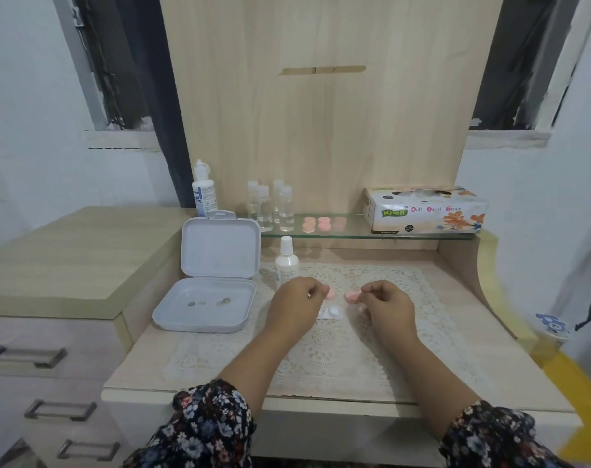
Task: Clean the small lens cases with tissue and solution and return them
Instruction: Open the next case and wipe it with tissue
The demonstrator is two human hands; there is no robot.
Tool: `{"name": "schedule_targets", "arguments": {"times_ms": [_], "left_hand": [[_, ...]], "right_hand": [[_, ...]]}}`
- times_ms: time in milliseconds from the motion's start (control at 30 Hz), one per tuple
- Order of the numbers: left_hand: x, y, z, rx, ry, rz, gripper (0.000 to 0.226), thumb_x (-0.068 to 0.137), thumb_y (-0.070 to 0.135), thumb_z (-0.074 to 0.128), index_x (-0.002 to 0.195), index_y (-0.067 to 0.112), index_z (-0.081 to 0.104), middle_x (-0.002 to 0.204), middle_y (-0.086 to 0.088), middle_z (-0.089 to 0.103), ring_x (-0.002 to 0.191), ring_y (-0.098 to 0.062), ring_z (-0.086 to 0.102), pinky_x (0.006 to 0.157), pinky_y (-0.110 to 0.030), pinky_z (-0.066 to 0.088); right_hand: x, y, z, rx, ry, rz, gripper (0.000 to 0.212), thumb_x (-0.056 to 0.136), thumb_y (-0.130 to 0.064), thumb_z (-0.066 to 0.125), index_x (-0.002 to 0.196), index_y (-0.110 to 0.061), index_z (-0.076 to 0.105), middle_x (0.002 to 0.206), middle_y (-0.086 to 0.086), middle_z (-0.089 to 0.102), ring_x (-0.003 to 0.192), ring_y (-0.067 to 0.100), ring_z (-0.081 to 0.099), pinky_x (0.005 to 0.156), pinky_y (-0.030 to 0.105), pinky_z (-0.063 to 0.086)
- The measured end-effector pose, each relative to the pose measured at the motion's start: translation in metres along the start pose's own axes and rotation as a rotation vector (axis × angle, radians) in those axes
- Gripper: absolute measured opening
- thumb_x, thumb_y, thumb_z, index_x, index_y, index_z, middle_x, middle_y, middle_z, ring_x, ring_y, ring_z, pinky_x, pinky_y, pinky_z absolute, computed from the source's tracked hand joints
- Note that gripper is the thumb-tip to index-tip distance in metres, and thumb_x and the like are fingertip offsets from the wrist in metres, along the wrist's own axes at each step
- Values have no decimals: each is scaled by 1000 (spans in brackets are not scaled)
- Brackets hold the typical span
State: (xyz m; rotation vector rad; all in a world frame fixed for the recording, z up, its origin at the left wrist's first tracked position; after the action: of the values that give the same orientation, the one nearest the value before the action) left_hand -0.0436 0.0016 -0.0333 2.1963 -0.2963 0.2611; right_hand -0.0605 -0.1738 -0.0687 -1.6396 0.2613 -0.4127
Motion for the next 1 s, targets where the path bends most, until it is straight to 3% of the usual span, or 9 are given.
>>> {"name": "schedule_targets", "arguments": {"times_ms": [100, 233, 367, 467, 567, 700, 833, 1000], "left_hand": [[10, 12, 1, -2, 27, 27, 32, 94, 33, 53, 75, 10, 62, 66, 0, 59, 61, -14, 52, 57, -29, 39], [34, 34, 4, -83, 2, 28, 26, 99, 26, 43, 81, 12, 56, 73, -5, 65, 65, -17, 57, 57, -28, 43], [69, 61, 16, -246, 14, -2, 16, 91, 25, 43, 88, 18, 57, 82, -1, 61, 76, -22, 53, 74, -36, 45], [91, 89, 25, -151, 8, 167, 36, 88, -4, 38, 112, 14, 58, 100, 2, 57, 93, -18, 54, 87, -32, 45], [114, 104, 36, -120, 9, 301, 34, 96, 7, 37, 123, 16, 55, 115, -6, 63, 104, -23, 57, 87, -34, 46], [138, 108, 55, -128, -44, 323, 35, 98, 10, 39, 129, 21, 49, 127, -5, 58, 114, -21, 53, 91, -31, 44], [153, 105, 65, -159, -10, 339, 33, 94, 7, 41, 123, 18, 54, 124, -5, 60, 116, -20, 54, 94, -34, 45], [158, 103, 67, -158, 32, 355, 32, 92, 8, 45, 119, 18, 58, 120, -2, 63, 109, -17, 57, 89, -29, 45]], "right_hand": [[3, -8, -6, -31, 91, -23, 15, 86, -9, 60, 83, -23, 65, 79, -3, 70, 79, 21, 65, 72, 37, 52], [26, -38, -18, -109, 167, -137, 14, 88, -12, 60, 83, -24, 64, 87, 0, 67, 83, 21, 63, 68, 29, 47], [60, -82, -31, -211, 252, -249, 11, 92, -17, 56, 91, -23, 64, 90, -2, 66, 85, 16, 59, 72, 28, 44], [95, -108, -42, -375, 319, -308, 20, 92, -17, 52, 101, -22, 69, 97, -4, 67, 88, 16, 60, 76, 30, 47], [129, -121, -53, -599, 425, -380, 30, 90, -15, 50, 111, -17, 71, 104, 5, 71, 96, 29, 62, 89, 41, 48], [163, -132, -56, -939, 403, -259, 34, 90, -11, 46, 110, -21, 72, 109, 12, 68, 116, 33, 47, 94, 40, 32], [193, -136, -53, -1118, 336, -81, 16, 83, -10, 53, 83, -17, 66, 92, 9, 68, 106, 31, 56, 102, 42, 28], [212, -137, -47, -1214, 330, -38, 12, 82, -7, 54, 77, -16, 59, 83, 4, 65, 93, 27, 61, 81, 36, 26]]}}
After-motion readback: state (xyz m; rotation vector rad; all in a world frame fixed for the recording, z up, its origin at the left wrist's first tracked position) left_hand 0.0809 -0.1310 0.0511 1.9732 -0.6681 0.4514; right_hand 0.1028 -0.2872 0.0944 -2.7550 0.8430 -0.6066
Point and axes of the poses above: each hand's wrist, its own x-axis towards the middle knuckle, its own z-axis out of the palm, y = z × x, the point moved 4 cm from there along x, towards the middle knuckle
